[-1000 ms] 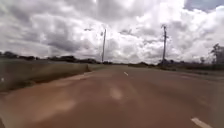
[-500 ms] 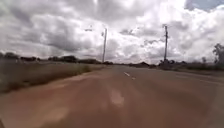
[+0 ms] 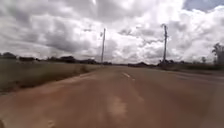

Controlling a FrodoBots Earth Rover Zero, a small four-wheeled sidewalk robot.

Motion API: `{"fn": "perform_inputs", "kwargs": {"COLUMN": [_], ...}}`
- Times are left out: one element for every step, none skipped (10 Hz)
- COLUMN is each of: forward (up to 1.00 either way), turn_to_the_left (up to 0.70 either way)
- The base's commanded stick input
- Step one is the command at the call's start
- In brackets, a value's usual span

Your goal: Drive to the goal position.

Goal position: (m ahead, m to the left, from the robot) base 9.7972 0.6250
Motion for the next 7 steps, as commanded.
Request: {"fn": "perform_inputs", "kwargs": {"forward": [0.70,0.70,0.70,0.70,0.70,0.70,0.70], "turn_to_the_left": [-0.34,-0.33,-0.28,0.00,0.00,0.00,0.00]}}
